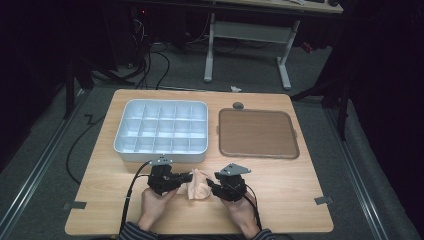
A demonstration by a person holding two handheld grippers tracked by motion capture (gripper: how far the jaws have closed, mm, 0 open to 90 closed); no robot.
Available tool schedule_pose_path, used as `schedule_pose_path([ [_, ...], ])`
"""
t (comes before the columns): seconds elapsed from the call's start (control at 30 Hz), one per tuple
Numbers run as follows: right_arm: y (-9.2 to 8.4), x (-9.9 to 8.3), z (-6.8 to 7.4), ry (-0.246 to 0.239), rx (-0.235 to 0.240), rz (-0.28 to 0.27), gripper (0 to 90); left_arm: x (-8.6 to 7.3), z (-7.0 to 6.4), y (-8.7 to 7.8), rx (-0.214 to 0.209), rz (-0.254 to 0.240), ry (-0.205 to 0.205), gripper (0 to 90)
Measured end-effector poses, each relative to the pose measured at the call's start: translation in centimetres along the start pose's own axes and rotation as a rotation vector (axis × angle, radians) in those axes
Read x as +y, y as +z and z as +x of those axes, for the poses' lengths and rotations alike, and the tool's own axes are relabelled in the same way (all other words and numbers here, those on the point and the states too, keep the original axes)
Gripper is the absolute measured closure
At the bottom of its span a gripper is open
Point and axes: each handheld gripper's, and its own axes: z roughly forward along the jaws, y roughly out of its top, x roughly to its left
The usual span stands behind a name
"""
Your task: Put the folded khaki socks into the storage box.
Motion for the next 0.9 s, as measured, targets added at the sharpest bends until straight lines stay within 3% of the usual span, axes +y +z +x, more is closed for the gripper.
schedule_pose_path([
  [0.27,1.7,-0.4,0.0,-0.001,0.023,0.075,65.3,0.1,0.0,0.0,-0.010,-0.006,0.000,85.4],
  [0.47,1.8,-0.4,0.2,-0.024,0.037,0.074,73.5,0.4,-0.3,0.1,-0.020,-0.006,0.011,85.4],
  [0.9,2.1,-0.3,0.5,-0.057,0.049,0.069,75.6,1.5,-1.3,1.0,-0.043,0.005,0.048,85.3],
])
